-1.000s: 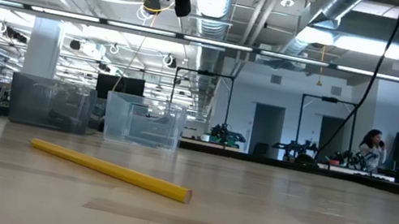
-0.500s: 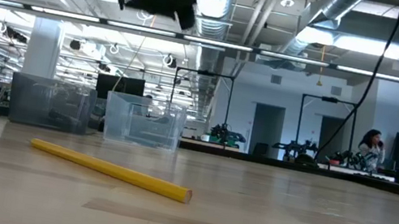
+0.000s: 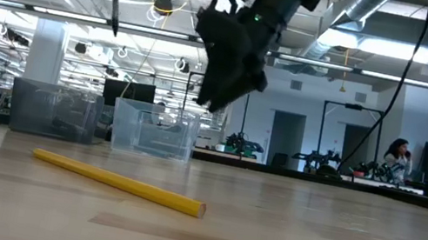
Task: Sort pens & pencils
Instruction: Put the black pen into the black bin, then put the yellow pencil into the transparent bin
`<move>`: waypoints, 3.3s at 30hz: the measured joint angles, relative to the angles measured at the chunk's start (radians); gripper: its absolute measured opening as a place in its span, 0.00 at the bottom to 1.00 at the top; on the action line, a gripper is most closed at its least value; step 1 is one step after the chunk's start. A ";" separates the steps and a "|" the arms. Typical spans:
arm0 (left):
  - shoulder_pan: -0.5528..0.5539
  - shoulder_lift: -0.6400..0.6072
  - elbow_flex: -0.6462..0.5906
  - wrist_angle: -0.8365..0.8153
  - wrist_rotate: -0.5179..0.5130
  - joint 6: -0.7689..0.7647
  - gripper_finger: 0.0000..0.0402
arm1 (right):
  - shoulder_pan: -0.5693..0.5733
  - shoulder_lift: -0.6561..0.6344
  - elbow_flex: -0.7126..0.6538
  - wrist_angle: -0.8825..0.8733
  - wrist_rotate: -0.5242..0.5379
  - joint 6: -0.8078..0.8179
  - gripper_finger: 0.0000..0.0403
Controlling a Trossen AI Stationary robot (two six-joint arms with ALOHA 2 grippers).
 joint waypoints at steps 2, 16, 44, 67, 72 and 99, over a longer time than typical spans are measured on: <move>0.010 0.000 0.000 -0.024 -0.037 -0.041 0.07 | 0.003 0.000 0.000 -0.047 0.001 0.002 0.61; 0.243 0.000 0.151 -0.535 0.085 -0.475 0.08 | 0.061 0.001 0.000 -0.089 0.004 0.000 0.61; 0.713 0.348 0.169 -0.782 0.587 -0.530 0.08 | 0.105 0.002 0.000 -0.080 0.003 -0.069 0.61; 0.889 0.514 0.169 -0.756 0.731 -0.381 0.15 | 0.105 0.002 0.000 -0.079 0.003 -0.070 0.61; 0.889 0.514 0.169 -0.750 0.730 -0.381 0.15 | 0.105 0.002 0.000 -0.079 0.003 -0.071 0.61; 0.644 0.070 0.328 -0.520 0.720 -0.138 0.15 | 0.105 0.002 0.000 -0.083 0.003 -0.036 0.61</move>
